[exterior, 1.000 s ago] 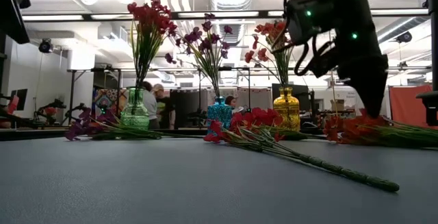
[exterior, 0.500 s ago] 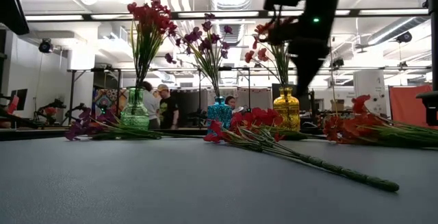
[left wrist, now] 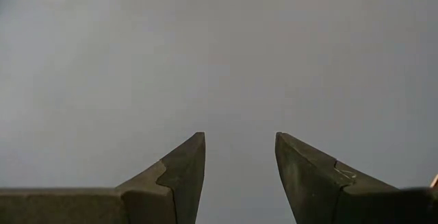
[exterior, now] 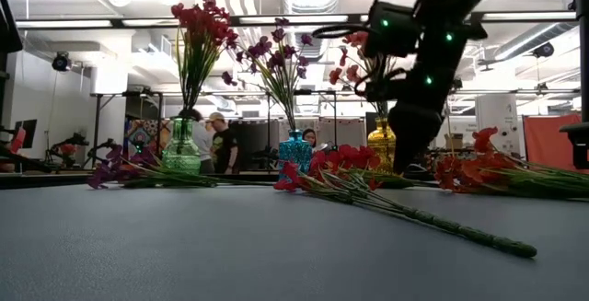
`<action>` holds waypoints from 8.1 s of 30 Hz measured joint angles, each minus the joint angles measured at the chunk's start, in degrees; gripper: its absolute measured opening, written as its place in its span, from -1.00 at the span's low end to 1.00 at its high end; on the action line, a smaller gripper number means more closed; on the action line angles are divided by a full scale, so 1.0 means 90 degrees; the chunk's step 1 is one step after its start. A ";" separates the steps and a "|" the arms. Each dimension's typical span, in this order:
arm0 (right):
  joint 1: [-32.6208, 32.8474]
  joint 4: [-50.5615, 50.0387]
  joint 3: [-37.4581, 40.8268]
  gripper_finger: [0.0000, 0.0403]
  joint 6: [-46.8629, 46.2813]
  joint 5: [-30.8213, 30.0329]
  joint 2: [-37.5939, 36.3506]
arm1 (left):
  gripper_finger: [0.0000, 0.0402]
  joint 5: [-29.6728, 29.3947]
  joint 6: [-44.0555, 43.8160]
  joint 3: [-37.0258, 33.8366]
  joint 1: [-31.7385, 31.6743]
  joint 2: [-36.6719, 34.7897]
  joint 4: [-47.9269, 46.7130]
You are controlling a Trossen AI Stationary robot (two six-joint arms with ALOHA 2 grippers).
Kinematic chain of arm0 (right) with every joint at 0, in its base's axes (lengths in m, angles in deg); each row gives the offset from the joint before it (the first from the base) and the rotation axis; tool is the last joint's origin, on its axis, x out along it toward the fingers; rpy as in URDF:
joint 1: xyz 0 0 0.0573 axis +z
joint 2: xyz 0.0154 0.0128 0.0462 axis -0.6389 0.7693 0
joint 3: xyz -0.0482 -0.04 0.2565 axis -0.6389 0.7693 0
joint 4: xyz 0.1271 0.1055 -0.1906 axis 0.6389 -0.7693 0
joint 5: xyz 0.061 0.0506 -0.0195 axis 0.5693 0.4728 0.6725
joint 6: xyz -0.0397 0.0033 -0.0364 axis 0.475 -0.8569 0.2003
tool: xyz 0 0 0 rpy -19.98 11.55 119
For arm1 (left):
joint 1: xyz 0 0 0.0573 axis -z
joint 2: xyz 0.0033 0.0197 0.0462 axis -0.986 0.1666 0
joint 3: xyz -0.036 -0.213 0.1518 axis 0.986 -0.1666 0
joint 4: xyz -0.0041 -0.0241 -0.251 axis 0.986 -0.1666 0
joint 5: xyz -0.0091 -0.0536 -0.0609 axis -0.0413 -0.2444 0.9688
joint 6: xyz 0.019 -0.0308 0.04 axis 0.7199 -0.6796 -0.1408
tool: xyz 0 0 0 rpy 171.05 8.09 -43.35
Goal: Sort flowers into vase by color
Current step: Put the top orange flower into the yellow vase
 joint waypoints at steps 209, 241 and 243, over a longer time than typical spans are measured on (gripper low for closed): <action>0.2157 1.1914 0.0470 -0.90 0.1716 0.2001 0.0879 | -0.09 0.0571 1.0218 -0.5039 -0.3209 -0.0967 1.4594; 0.2186 1.0886 0.0295 -0.29 0.1862 0.1392 0.0560 | -0.96 -0.0426 1.0488 -0.5021 -0.3430 -0.1491 1.3679; 0.2186 1.0255 0.0264 -0.19 0.1865 0.1140 0.0386 | -0.97 -0.0529 1.0316 -0.5146 -0.3429 -0.1713 1.3503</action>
